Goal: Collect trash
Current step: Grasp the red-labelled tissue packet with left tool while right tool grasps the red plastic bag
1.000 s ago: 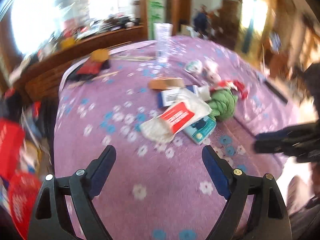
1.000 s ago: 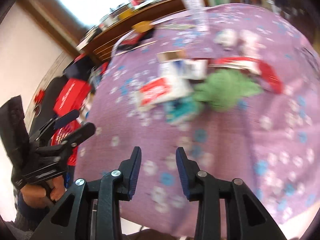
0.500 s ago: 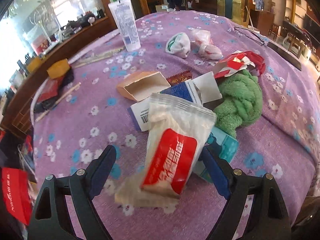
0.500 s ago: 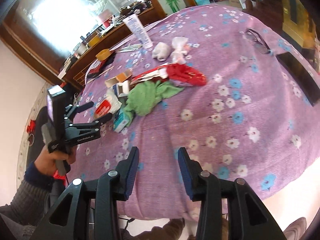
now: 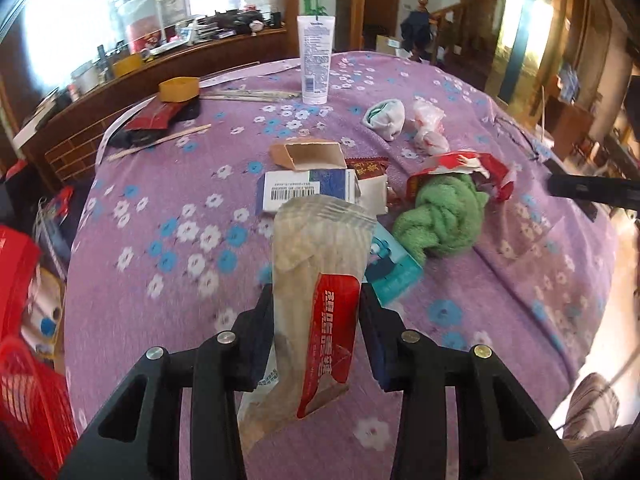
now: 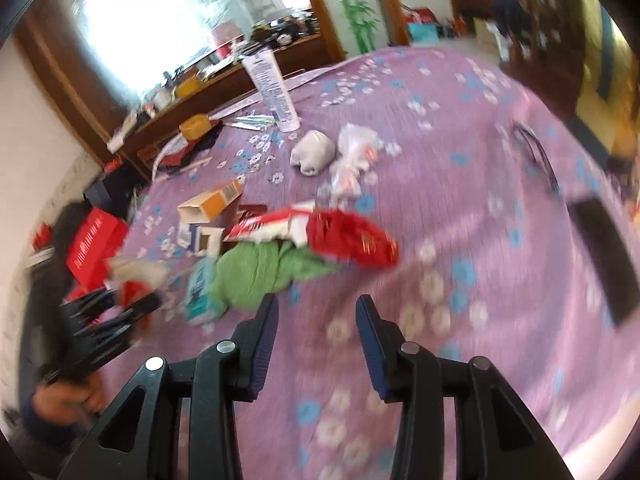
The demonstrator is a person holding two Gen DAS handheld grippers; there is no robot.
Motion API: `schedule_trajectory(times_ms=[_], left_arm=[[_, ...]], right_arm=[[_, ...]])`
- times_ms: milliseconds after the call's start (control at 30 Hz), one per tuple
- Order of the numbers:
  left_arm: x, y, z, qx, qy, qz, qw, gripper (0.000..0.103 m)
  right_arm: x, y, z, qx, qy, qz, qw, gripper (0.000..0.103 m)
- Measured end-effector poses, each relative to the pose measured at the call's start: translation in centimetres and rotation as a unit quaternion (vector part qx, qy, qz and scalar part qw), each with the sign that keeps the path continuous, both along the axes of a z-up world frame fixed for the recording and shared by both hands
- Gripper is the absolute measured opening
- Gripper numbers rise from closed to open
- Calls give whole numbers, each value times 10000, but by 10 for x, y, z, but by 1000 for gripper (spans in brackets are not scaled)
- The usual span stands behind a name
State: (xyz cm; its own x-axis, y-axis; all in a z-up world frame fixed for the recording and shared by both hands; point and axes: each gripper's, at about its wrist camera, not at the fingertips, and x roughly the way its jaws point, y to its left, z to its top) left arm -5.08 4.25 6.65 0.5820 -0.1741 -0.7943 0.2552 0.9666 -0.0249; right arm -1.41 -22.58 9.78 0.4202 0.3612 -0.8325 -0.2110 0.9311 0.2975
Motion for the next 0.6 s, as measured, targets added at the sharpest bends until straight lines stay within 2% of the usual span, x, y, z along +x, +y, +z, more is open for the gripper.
schedule_trajectory(times_ms=[233, 300, 333, 500, 600], left_arm=[[-36, 2, 11, -241, 3, 460, 9986, 39], [-42, 4, 12, -266, 26, 627, 9977, 39], [-44, 5, 13, -269, 25, 695, 9972, 39], [-57, 14, 22, -267, -110, 1018, 9944, 39], [-59, 15, 25, -250, -159, 1121, 9933, 39]], right_arm=[[42, 29, -32, -680, -199, 441, 9965, 43], [48, 33, -41, -629, -90, 555, 9964, 26], [49, 34, -43, -637, -39, 561, 9964, 21], [37, 21, -29, -493, -183, 394, 9978, 19], [22, 5, -14, -52, -177, 254, 9995, 19]])
